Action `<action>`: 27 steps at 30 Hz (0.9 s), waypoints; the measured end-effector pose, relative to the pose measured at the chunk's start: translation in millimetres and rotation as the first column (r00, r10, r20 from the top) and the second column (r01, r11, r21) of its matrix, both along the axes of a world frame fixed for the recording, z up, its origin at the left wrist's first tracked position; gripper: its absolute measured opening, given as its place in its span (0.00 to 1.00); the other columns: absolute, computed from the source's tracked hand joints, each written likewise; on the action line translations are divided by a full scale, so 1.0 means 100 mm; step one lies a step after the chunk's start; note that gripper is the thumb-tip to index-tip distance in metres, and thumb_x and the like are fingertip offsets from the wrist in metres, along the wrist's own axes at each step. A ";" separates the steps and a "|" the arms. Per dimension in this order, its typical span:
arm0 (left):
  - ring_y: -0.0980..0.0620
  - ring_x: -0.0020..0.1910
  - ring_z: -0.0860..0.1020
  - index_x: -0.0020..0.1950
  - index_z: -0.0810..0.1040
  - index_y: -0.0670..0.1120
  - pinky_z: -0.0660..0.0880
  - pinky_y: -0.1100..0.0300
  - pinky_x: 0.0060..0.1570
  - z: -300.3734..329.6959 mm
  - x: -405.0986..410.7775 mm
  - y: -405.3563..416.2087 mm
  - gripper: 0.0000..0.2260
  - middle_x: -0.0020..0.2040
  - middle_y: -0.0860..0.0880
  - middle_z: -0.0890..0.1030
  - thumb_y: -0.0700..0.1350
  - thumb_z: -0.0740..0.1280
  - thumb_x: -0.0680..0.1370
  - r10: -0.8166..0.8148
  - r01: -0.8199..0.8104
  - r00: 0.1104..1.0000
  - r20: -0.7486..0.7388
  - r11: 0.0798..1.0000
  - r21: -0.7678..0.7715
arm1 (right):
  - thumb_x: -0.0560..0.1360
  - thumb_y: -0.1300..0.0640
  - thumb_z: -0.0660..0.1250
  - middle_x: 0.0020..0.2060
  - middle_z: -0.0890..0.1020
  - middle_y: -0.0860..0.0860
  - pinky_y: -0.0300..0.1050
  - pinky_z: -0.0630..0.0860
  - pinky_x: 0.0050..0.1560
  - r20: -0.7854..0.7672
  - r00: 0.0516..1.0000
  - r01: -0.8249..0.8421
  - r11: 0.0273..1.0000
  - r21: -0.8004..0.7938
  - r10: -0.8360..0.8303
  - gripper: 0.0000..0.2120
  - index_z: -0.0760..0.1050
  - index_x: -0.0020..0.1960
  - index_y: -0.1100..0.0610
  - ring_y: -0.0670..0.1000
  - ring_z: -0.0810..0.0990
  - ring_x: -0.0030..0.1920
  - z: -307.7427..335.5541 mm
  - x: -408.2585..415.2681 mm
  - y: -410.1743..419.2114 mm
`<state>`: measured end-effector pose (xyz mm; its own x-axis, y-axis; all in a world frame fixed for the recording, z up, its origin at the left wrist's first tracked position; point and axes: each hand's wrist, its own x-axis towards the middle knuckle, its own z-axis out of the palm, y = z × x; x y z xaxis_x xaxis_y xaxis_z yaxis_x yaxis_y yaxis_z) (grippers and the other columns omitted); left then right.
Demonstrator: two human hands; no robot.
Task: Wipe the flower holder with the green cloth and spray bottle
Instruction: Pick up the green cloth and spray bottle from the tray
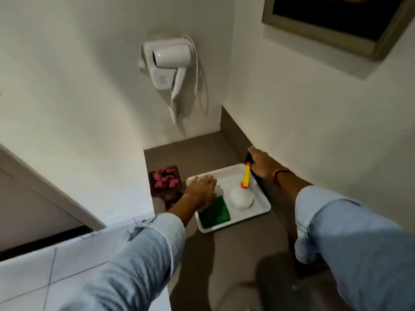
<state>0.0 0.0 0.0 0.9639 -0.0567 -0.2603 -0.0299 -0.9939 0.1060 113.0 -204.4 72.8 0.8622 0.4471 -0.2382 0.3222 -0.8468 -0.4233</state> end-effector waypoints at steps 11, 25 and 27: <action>0.40 0.84 0.49 0.84 0.45 0.37 0.53 0.41 0.80 -1.18 -0.17 -0.22 0.37 0.84 0.38 0.47 0.54 0.60 0.85 -0.069 0.083 0.984 -0.162 0.993 0.085 | 0.67 0.60 0.78 0.69 0.72 0.52 0.41 0.68 0.62 -0.257 0.949 0.291 0.822 0.489 -0.182 0.48 0.52 0.78 0.51 0.49 0.72 0.65 -1.11 -0.30 0.06; 0.36 0.82 0.57 0.82 0.52 0.34 0.58 0.34 0.78 -1.39 -0.01 -0.31 0.27 0.82 0.34 0.57 0.45 0.55 0.87 0.061 -0.061 0.998 -0.001 0.993 0.099 | 0.74 0.60 0.68 0.62 0.77 0.57 0.49 0.72 0.65 0.033 0.938 0.283 0.820 0.498 -0.344 0.32 0.59 0.75 0.59 0.56 0.77 0.61 -1.52 -0.06 0.29; 0.37 0.82 0.58 0.82 0.53 0.34 0.58 0.35 0.78 -1.35 -0.02 -0.29 0.27 0.82 0.35 0.57 0.46 0.54 0.87 0.072 -0.073 0.997 0.022 0.994 0.083 | 0.75 0.60 0.66 0.60 0.78 0.57 0.48 0.75 0.62 0.038 0.925 0.298 0.785 0.543 -0.378 0.28 0.63 0.73 0.59 0.53 0.77 0.56 -1.50 -0.10 0.35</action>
<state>-1.7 -28.9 -135.4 0.9694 0.0347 -0.2429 0.0414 -0.9989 0.0228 102.9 -169.5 -77.3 0.9869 0.1424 0.0758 0.1451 -0.5790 -0.8023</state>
